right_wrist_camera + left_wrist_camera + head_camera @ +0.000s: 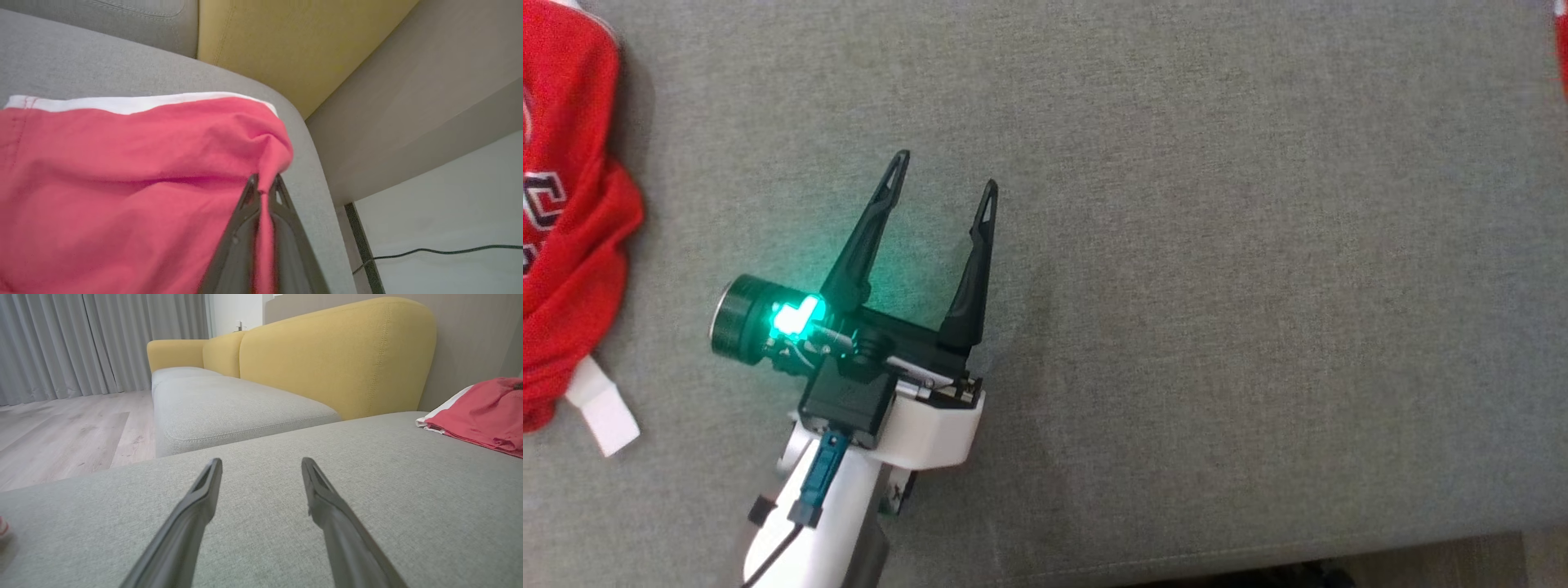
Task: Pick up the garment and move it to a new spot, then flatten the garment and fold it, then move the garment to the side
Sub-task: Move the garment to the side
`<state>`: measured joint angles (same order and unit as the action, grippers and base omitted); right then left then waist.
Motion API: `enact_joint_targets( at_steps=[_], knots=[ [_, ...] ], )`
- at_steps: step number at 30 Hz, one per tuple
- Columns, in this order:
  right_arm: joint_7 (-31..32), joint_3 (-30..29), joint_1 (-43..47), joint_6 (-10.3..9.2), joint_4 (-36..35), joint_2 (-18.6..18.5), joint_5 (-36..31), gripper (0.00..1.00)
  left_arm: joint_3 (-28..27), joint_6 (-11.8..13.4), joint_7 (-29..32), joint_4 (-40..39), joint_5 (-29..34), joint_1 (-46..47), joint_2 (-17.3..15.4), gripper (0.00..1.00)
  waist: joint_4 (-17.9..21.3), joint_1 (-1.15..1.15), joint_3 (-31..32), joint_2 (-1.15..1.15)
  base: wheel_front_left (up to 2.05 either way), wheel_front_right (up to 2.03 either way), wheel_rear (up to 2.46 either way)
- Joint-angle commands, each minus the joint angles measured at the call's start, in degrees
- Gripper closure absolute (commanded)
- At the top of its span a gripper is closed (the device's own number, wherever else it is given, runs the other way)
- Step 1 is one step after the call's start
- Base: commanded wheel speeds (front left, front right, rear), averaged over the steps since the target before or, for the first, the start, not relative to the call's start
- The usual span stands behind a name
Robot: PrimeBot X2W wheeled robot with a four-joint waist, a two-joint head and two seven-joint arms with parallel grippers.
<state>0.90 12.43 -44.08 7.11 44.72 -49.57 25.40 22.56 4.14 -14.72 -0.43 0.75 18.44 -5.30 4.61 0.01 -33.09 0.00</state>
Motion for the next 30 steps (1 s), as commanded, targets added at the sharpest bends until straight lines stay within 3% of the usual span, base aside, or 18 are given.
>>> enact_joint_targets(
  at_steps=[1,8,15,21,24,30],
  knots=[
    [-0.95,-1.04,0.56,0.37,-0.29,-2.64,-1.16,0.00,-0.84,0.56,-0.28,-1.96,0.18,-0.11,-0.82,0.00,-0.30,-0.01,0.56,0.00,0.00,0.00,0.00],
    [-7.45,-5.66,0.73,0.37,0.37,3.49,-10.37,0.00,0.13,1.74,-0.28,-0.89,-0.95,-1.99,-0.27,0.00,-1.70,-0.01,5.89,0.00,0.00,0.00,0.00],
    [-13.36,-7.57,7.28,0.37,-4.62,19.60,-9.31,0.00,-3.01,3.41,-0.28,4.21,-3.58,-7.05,-0.06,0.00,-2.29,-0.01,17.34,0.00,0.00,0.00,0.00],
    [-15.68,-5.67,19.48,0.37,-8.82,32.66,-10.01,0.00,-6.91,3.25,-0.28,10.95,-6.72,-11.33,0.66,0.00,-4.13,-0.01,28.44,0.00,0.00,0.00,0.00],
    [-15.85,-4.97,26.36,0.37,-10.57,37.12,-11.00,0.00,-8.08,3.05,-0.28,13.61,-7.33,-12.71,1.13,0.00,-5.62,-0.01,32.78,0.00,0.00,0.00,0.00],
    [-15.88,-7.84,36.83,0.37,-21.41,43.35,-14.86,0.00,-9.76,2.15,-0.28,16.48,-7.39,-13.50,1.69,0.00,-7.51,-0.01,36.64,0.00,0.00,0.00,0.00]
  ],
)
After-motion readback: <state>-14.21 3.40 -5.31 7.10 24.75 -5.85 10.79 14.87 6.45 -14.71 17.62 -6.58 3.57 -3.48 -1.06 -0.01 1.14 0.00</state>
